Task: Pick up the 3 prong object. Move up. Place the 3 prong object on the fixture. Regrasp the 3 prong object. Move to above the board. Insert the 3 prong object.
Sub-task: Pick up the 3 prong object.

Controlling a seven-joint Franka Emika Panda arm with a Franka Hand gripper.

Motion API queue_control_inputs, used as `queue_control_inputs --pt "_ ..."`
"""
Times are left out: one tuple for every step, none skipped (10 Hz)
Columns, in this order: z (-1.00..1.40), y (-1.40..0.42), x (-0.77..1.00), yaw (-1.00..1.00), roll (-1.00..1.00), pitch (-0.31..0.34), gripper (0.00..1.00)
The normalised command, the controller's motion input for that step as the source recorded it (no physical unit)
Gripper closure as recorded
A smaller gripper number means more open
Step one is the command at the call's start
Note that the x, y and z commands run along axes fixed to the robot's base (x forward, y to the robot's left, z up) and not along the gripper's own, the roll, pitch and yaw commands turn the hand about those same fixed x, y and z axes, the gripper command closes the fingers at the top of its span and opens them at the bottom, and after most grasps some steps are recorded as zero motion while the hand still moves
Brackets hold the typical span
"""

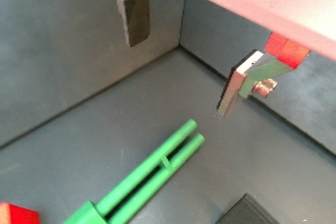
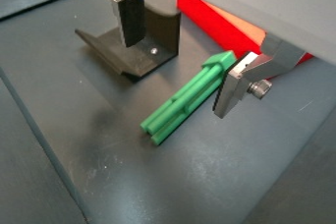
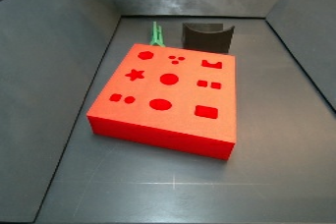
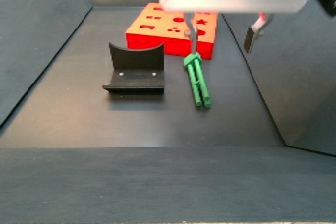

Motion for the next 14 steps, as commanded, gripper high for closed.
queue_control_inputs --pt "-1.0 0.01 0.14 0.03 0.01 -0.036 0.0" --pt "-1.0 0.0 0.28 0.0 0.01 -0.013 0.0" --pt "-1.0 0.0 0.27 0.0 0.01 0.0 0.0" --pt "-1.0 0.0 0.24 0.0 0.01 -0.003 0.0" --pt "-1.0 0.0 0.21 0.0 0.01 -0.026 0.0" --pt "-1.0 0.0 0.15 0.0 0.01 -0.037 0.0" --pt "-1.0 0.0 0.05 0.0 0.03 -0.066 0.0" --pt "-0.77 0.0 -0.11 0.0 0.02 -0.179 0.0" --pt "0.0 0.0 0.0 -0.01 0.0 0.0 0.0" --pt "-0.17 0.0 0.0 0.02 0.0 0.0 0.0" --pt "-0.59 0.0 -0.22 0.0 0.0 -0.126 0.0" --pt "-0.09 0.0 -0.11 0.0 -0.05 -0.063 0.0" --pt "0.1 0.0 -0.07 0.0 -0.04 -0.084 0.0" --pt "-0.14 0.0 0.0 0.0 0.0 -0.017 0.0"
